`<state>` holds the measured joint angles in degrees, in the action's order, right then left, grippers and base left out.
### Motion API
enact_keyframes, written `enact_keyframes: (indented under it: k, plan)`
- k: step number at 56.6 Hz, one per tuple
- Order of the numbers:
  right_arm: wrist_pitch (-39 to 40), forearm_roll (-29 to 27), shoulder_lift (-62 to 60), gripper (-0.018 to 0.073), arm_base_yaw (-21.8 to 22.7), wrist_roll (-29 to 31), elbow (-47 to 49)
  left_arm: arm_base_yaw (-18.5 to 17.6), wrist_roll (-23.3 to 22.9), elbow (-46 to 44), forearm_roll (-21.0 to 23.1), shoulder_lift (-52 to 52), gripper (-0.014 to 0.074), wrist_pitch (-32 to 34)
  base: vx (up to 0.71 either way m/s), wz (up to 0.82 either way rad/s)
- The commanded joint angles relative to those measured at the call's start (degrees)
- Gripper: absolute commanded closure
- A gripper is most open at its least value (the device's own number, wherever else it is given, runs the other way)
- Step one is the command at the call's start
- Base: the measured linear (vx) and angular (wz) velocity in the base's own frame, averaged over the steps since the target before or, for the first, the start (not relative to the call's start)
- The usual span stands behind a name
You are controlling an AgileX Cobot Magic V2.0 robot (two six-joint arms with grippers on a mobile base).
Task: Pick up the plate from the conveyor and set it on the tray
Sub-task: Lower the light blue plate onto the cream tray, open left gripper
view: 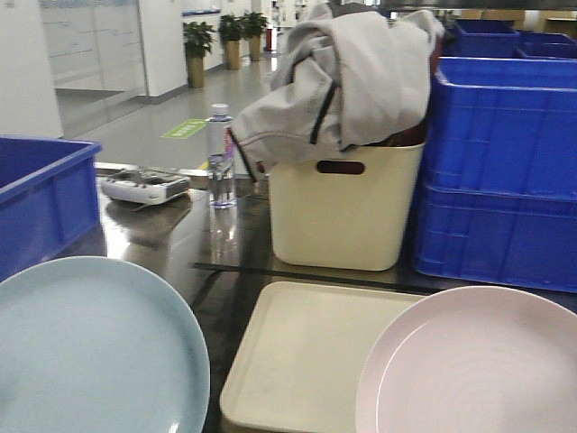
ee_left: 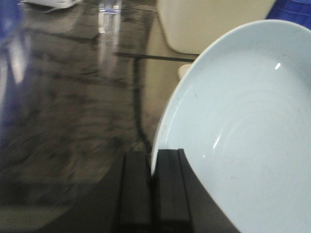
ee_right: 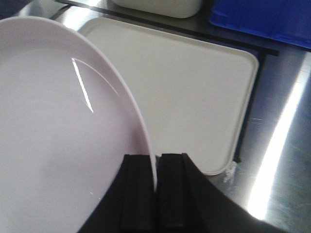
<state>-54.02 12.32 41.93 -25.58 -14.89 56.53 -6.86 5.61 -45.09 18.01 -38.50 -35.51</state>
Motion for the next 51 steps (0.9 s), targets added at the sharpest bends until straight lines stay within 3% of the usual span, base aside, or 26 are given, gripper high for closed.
enact_keyframes:
  k: [1,20,51]
  plan:
    - [4.6,1.2,-0.1,0.0568,0.2,-0.1,1.5,-0.1,-0.1,-1.7,1.3,0.1,0.0602,4.7,0.24,-0.64]
    - [4.6,1.2,-0.1,0.0568,0.2,-0.1,1.5,-0.1,-0.1,-1.7,1.3,-0.1,0.0602,4.7,0.16,-0.4]
    - [4.5,1.2,-0.1,0.0568,0.2,-0.1,1.5,-0.1,-0.1,-1.7,1.3,-0.1,0.0602,4.7,0.01,-0.04]
